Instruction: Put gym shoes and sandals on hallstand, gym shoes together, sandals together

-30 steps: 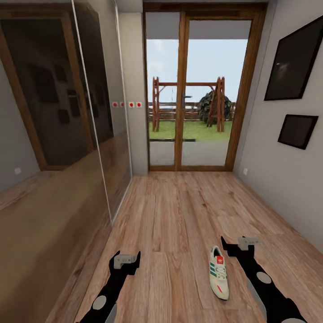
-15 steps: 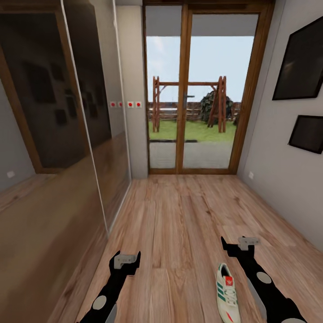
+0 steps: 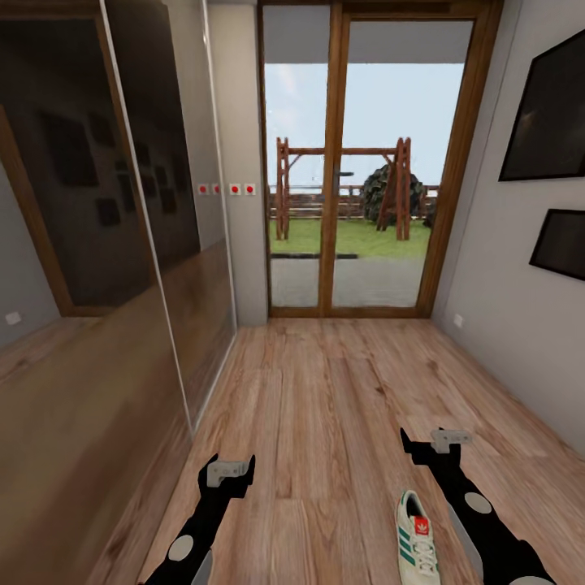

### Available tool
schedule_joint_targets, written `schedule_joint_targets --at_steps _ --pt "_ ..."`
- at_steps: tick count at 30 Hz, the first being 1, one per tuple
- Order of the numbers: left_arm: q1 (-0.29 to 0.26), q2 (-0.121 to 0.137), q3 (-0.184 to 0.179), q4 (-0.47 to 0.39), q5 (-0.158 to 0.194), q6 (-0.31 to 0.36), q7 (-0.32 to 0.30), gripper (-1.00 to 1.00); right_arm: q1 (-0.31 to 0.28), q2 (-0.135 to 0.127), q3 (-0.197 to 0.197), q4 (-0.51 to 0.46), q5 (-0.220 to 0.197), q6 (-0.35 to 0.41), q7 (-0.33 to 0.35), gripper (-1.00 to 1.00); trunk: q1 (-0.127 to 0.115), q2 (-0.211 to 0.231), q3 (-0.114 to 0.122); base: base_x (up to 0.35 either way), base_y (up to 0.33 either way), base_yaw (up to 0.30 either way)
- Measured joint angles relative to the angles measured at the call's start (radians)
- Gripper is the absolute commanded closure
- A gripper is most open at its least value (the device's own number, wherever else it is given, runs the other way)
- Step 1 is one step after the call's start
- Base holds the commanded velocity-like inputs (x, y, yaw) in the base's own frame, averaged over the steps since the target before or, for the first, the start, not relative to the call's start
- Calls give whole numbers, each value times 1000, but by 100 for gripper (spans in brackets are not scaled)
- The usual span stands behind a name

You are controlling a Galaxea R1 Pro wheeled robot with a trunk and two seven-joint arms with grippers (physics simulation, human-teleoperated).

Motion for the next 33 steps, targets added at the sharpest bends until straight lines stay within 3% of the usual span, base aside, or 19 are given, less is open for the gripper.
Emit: schedule_joint_targets --at_steps 8,33 --pt "0 0 1 0 0 0 0 -100 0 0 0 0 0 0 0 -100 0 0 0 222 82 0" --pt "0 0 0 0 -1 0 0 -100 0 0 0 0 0 2 0 -100 0 0 0 47 3 0"
